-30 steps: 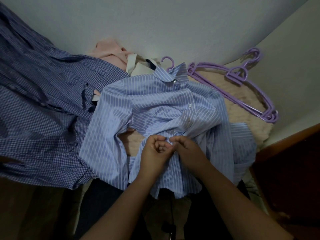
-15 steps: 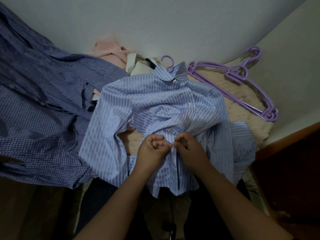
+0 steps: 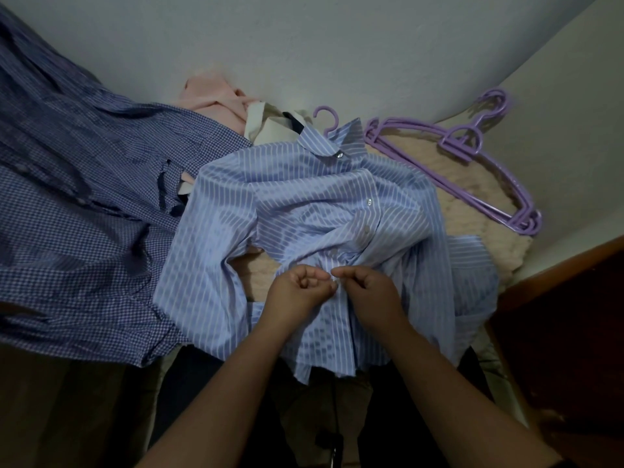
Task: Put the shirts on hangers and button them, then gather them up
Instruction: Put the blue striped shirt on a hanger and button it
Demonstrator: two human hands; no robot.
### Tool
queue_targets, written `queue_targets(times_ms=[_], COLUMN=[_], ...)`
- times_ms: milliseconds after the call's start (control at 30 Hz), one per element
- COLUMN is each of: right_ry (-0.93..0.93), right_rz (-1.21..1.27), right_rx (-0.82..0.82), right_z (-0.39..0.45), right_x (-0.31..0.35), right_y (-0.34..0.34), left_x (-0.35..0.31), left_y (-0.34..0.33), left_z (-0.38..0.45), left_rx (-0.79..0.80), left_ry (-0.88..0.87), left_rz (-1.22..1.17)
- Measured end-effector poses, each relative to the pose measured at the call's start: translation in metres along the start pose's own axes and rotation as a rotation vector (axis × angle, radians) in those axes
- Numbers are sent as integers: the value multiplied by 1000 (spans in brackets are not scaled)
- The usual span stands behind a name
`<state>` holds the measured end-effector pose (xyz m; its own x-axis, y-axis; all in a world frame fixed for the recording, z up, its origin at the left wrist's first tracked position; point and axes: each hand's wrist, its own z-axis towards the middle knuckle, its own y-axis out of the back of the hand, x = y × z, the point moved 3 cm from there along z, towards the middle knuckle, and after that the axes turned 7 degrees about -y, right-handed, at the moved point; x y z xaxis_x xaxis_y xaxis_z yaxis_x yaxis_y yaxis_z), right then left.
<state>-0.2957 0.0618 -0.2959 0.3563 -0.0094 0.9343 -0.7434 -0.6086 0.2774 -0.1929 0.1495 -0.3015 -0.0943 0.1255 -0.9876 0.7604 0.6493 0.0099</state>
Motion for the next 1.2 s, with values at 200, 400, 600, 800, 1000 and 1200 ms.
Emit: queue_targets(times_ms=[200,400,600,800,1000,1200], right_ry=[-35,-24,1,-58,-100,-164], right_rz=[83,86,101,63,38,57], right_rx=[19,17,14,10,2,49], right_z=[1,2,3,2,0,0], right_x=[1,0,2,2,4,7], right_y=[-2,0,-1,-3,5,4], left_x=[-1,-3,-3,-3,-6,-7], left_y=[3,5,6,7,5,4], left_z=[-1,-1,1,-1,-2,-1], left_rx=[22,37,47,9,-5,45], left_ry=[-8,26,44,2,23,11], left_rz=[60,86,113,107,-47,-85])
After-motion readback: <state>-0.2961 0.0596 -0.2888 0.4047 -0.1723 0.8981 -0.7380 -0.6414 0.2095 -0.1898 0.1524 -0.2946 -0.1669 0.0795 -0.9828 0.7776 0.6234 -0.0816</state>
